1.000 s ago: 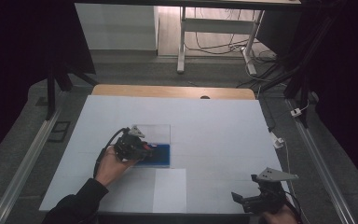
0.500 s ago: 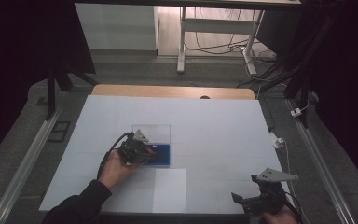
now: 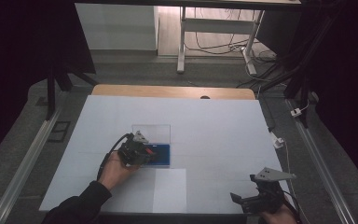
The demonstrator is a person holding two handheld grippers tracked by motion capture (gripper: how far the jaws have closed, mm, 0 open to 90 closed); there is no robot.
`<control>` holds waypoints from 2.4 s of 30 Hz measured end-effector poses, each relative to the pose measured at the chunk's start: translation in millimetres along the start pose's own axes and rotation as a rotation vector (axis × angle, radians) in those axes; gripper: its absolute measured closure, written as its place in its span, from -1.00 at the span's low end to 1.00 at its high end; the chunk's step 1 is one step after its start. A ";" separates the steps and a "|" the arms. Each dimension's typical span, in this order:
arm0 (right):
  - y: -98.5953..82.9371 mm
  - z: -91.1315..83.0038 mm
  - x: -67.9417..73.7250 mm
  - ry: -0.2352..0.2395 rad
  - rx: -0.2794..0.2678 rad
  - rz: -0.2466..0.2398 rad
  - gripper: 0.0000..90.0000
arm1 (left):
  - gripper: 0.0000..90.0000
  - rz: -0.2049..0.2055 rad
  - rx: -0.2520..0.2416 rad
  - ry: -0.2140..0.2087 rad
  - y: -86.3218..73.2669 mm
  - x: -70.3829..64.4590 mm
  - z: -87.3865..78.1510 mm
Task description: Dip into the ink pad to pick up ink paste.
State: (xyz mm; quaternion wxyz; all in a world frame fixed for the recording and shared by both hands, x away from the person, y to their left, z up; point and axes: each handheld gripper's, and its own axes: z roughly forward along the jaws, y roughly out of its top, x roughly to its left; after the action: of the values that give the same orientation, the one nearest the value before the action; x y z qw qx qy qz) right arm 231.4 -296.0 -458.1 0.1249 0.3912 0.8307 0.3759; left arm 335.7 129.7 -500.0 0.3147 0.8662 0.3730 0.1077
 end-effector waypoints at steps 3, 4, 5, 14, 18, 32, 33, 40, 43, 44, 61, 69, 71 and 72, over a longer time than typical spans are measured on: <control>0.0 0.0 -0.5 0.001 0.001 0.000 -1.00 | 0.31 0.003 0.005 0.009 1.0 -1.4 0.3; 0.0 -0.1 -0.7 0.002 0.001 0.001 -1.00 | 0.31 0.011 0.008 0.018 1.3 -2.8 0.3; 0.0 -0.1 -0.8 0.002 0.000 0.000 -1.00 | 0.31 0.012 0.007 0.022 1.5 -3.8 0.4; 0.0 -0.3 -0.1 0.004 0.000 -0.004 -1.00 | 0.30 0.028 0.010 0.039 3.0 -6.3 -0.6; -0.1 -0.3 -0.1 0.006 0.002 -0.009 -1.00 | 0.29 0.011 0.006 0.021 2.9 -3.1 -1.2; -0.1 -1.0 0.0 0.001 -0.004 -0.008 -1.00 | 0.29 -0.020 -0.047 -0.015 2.3 2.2 -13.6; -0.3 -0.9 0.0 0.004 -0.009 -0.006 -1.00 | 0.29 -0.014 -0.043 -0.012 2.2 2.2 -14.3; -0.4 -1.5 0.3 0.002 -0.011 -0.010 -1.00 | 0.29 -0.013 -0.058 -0.010 1.2 1.4 -23.1; -0.5 -1.3 0.2 0.004 -0.012 -0.007 -1.00 | 0.29 -0.014 -0.065 -0.011 1.0 1.1 -26.6; -0.4 -1.3 0.2 0.004 -0.012 -0.007 -1.00 | 0.29 -0.014 -0.067 -0.010 0.9 0.9 -27.3; -0.4 -1.5 0.4 0.002 -0.010 -0.011 -1.00 | 0.29 0.010 -0.100 -0.052 -0.9 -9.8 -45.6; -0.4 -1.6 0.5 0.001 -0.010 -0.010 -1.00 | 0.29 0.023 -0.117 -0.080 -1.2 -17.2 -53.3; -0.5 -1.6 0.5 0.000 -0.011 -0.010 -1.00 | 0.29 0.026 -0.116 -0.086 -1.2 -19.6 -54.0; -0.5 -1.6 0.5 0.000 -0.010 -0.010 -1.00 | 0.29 0.029 -0.114 -0.092 -1.1 -20.5 -54.4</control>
State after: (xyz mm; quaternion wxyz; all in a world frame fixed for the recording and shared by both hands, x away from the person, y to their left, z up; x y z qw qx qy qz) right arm 230.1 -296.7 -457.3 0.1289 0.3863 0.8308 0.3794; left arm 297.8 141.0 -457.2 0.3788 0.8562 0.3386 0.0936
